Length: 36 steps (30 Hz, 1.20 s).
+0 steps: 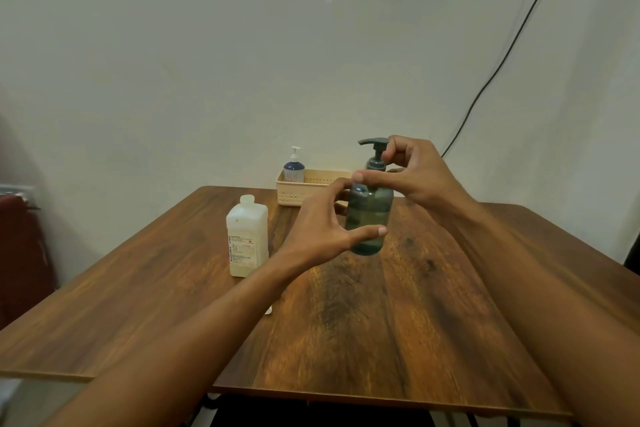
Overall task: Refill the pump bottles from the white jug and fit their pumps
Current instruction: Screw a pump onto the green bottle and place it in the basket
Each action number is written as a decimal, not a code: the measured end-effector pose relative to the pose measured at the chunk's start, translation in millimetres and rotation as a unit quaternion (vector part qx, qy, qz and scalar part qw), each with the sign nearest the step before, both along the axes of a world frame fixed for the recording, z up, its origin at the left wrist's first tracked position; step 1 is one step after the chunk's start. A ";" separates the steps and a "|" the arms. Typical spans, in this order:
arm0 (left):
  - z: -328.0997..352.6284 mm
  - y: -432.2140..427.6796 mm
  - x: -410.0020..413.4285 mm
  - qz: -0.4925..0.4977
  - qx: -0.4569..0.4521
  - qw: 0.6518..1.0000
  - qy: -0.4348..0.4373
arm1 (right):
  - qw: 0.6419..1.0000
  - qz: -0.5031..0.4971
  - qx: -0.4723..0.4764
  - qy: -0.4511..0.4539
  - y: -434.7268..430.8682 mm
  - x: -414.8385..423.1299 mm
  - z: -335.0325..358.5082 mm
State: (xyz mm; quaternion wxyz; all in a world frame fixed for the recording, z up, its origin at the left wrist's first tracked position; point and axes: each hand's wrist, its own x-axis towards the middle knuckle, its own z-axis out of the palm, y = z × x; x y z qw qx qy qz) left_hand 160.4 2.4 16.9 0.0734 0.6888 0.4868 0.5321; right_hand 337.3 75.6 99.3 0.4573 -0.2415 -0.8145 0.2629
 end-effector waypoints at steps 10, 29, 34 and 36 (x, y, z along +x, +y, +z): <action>2.6 1.3 -2.4 -0.005 -0.008 1.000 0.007 | 0.989 0.073 -0.041 -0.122 -1.2 19.0 17.0; 6.0 4.3 3.2 -0.007 -0.003 1.000 0.000 | 0.995 0.066 -0.054 -0.048 10.2 14.1 10.9; 6.6 3.2 4.2 -0.006 -0.006 1.000 -0.006 | 0.998 0.014 -0.034 -0.044 8.8 1.7 4.7; 9.6 3.3 1.2 -0.003 -0.007 1.000 -0.009 | 0.991 0.071 -0.093 -0.068 9.9 8.5 8.7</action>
